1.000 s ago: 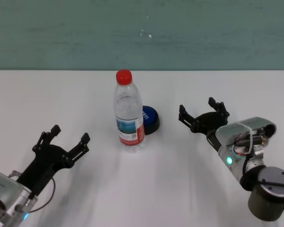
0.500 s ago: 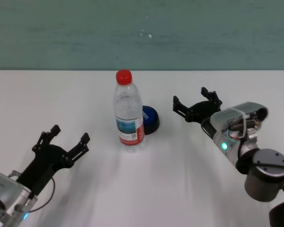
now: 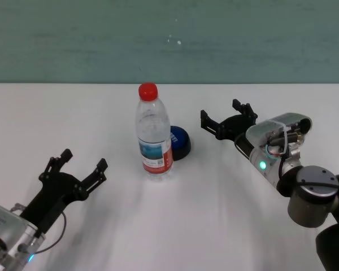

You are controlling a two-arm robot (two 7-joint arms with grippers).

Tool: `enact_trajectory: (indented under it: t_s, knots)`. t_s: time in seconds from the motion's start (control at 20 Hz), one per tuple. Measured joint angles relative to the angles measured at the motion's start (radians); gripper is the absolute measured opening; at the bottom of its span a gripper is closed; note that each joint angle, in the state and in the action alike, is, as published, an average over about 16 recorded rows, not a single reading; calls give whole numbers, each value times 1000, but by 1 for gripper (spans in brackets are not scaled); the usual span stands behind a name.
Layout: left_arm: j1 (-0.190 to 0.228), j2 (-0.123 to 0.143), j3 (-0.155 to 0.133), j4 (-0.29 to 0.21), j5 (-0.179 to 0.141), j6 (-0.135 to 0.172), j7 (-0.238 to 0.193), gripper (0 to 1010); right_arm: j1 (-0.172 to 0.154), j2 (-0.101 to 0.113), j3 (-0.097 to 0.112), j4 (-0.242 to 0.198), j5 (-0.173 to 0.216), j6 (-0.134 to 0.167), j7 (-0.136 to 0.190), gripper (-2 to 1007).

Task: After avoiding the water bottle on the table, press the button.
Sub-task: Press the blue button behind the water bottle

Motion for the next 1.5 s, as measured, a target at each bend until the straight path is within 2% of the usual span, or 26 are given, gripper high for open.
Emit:
enact_trajectory:
  t_s: [0.65, 1.15, 1.5]
  knots:
    - [0, 0, 0, 0, 0, 0, 0, 1010, 121, -6, -45, 148, 27, -24, 61, 1004]
    - [0, 0, 0, 0, 0, 0, 0, 1010, 210, -24, -84, 287, 45, -38, 104, 1004]
    - [0, 0, 0, 0, 0, 0, 0, 1010, 258, -39, -102, 375, 55, -47, 125, 1004]
